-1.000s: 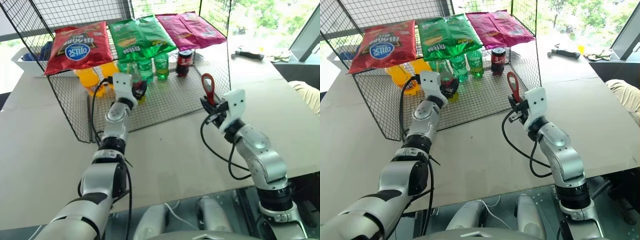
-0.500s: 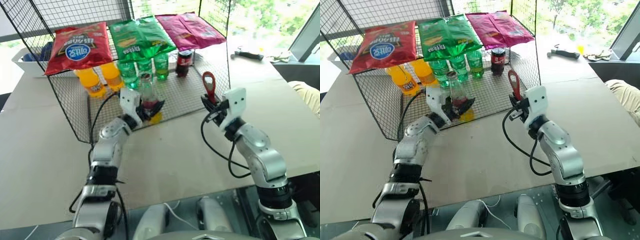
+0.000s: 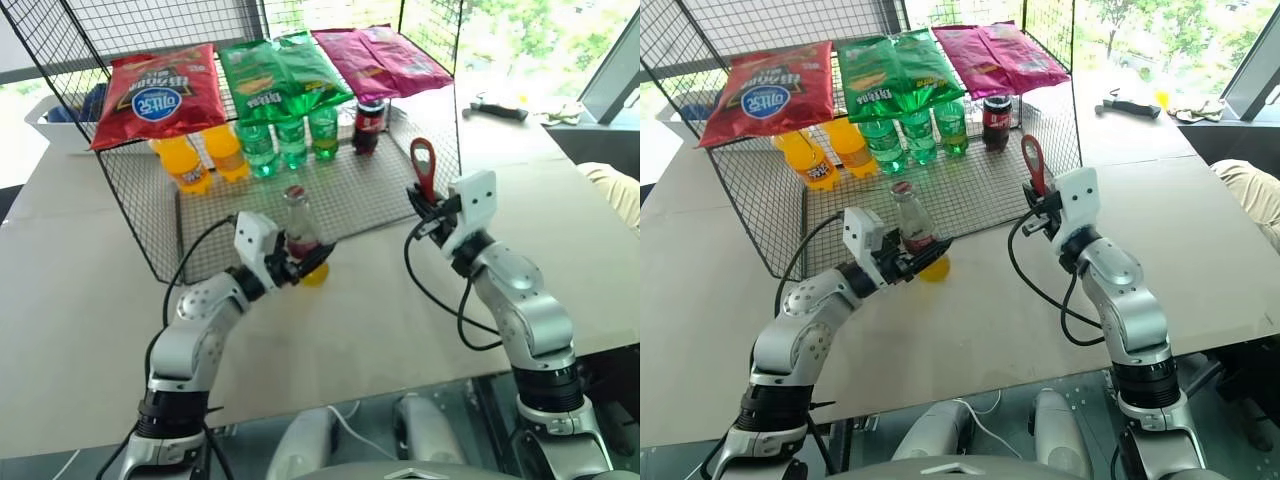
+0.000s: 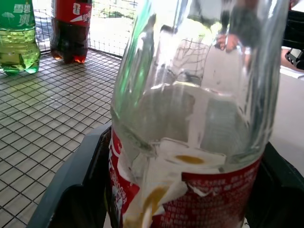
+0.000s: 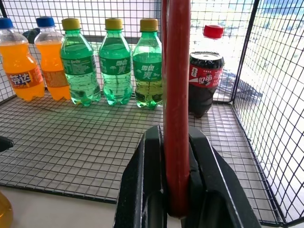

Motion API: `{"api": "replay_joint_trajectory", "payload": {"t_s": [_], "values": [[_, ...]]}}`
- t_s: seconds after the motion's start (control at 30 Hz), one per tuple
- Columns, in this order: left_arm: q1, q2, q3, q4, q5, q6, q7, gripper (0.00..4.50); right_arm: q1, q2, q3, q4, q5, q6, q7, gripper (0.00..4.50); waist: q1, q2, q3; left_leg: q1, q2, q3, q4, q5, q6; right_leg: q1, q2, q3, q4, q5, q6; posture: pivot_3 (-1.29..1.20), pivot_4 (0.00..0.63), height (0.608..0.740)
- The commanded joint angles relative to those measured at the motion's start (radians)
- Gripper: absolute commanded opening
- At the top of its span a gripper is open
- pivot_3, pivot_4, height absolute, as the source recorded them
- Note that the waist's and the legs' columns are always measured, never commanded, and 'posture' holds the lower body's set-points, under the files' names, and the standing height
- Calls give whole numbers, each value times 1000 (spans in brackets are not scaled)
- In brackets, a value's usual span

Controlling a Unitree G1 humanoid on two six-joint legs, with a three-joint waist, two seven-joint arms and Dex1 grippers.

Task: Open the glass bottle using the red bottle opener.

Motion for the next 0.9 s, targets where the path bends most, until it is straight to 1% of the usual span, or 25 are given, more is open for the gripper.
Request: {"api": "replay_joint_trajectory", "payload": {"t_s": [0.03,0.07,0.2,0.3,0.43,0.53,0.67,0.77,0.9], "values": [[5,-8,5,-42,-4,-60,-13,4178,-19,3,-10,-15,-1,-31,8,0,0,0,0,0,0,0,0,0,0,0,0,0,0,0,0,0,150,740],[3,-11,10,-41,4,-72,-2,4436,-20,3,-10,-13,-2,-32,8,0,0,0,0,0,0,0,0,0,0,0,0,0,0,0,0,0,150,740],[-14,-27,40,-41,-13,-70,44,4436,-22,4,-8,-7,-4,-34,9,0,0,0,0,0,0,0,0,0,0,0,0,0,0,0,0,0,150,740],[-16,-33,54,-59,-42,-68,43,4436,-22,6,-7,-4,-7,-36,10,0,0,0,0,0,0,0,0,0,0,0,0,0,0,0,0,0,150,740],[-15,-37,59,-129,-91,-61,36,4436,-21,8,-5,0,-11,-39,12,0,0,0,0,0,0,0,0,0,0,0,0,0,0,0,0,0,150,740],[-9,-22,48,-156,-89,-60,30,4436,-22,8,-6,6,-14,-42,16,0,0,0,0,0,0,0,0,0,0,0,0,0,0,0,0,0,150,740],[10,1,37,-164,-53,-100,14,4436,-24,10,-7,8,-16,-44,18,0,0,0,0,0,0,0,0,0,0,0,0,0,0,0,0,0,150,740],[16,19,24,-149,1,-151,8,4436,-24,12,-7,9,-17,-44,19,0,0,0,0,0,0,1,0,0,0,0,0,0,0,0,0,0,150,740],[22,17,19,-120,31,-201,-1,4436,-24,14,-6,8,-17,-43,19,0,1,0,0,0,0,1,0,0,0,0,0,0,0,0,0,0,150,740]]}}
